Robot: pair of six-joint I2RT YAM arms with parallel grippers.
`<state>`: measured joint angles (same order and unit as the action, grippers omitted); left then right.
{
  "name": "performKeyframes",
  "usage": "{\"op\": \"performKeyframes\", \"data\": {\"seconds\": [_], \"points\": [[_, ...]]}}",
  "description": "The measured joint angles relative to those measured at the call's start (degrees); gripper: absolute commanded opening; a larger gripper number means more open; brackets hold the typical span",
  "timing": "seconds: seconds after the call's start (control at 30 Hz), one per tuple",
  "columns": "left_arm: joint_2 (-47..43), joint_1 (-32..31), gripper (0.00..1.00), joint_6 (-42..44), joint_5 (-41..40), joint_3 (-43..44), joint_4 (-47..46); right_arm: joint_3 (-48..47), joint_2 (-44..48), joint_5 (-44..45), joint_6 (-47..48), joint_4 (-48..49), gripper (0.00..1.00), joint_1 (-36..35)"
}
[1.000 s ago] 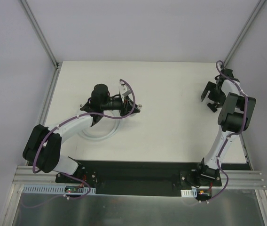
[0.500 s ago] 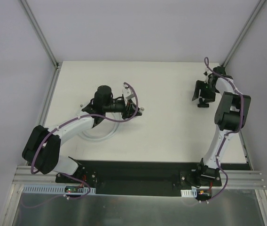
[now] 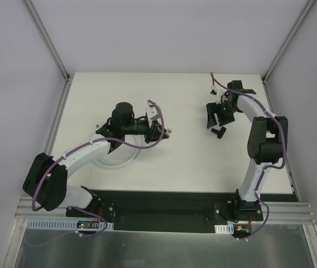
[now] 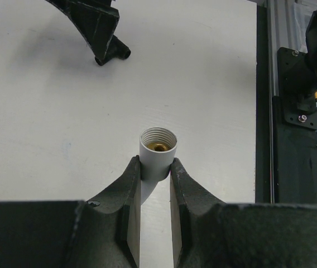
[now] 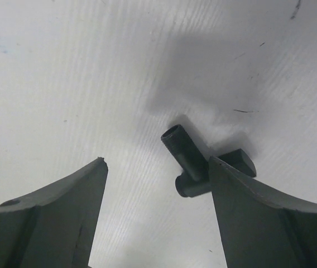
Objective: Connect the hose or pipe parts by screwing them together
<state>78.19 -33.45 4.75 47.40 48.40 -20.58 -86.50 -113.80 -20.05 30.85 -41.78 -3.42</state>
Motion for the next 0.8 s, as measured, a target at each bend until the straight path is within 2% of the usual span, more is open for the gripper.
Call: {"op": "performKeyframes", "data": {"seconds": [0.13,0.33,0.43,0.57,0.8], "points": [[-0.5,-0.7,0.00,0.5,-0.2,0.0,0.5,1.2,6.0,2.2,-3.7,0.5,0.79,0.0],[-0.6,-1.5,0.00,0.6,-0.6,0.0,0.5,2.2,12.4,16.4,-21.0,2.0,0.78,0.2],[-0.6,-1.5,0.00,0.5,-1.0,0.2,0.6,3.3,12.3,23.0,-31.3,2.4,0.76,0.6],[-0.6,-2.3,0.00,0.5,-1.5,0.4,0.6,3.9,10.0,26.8,-40.6,2.5,0.75,0.9],[-0.6,-3.4,0.00,0.5,-1.5,0.4,0.6,5.3,5.8,28.6,-47.4,3.0,0.75,0.9]]}}
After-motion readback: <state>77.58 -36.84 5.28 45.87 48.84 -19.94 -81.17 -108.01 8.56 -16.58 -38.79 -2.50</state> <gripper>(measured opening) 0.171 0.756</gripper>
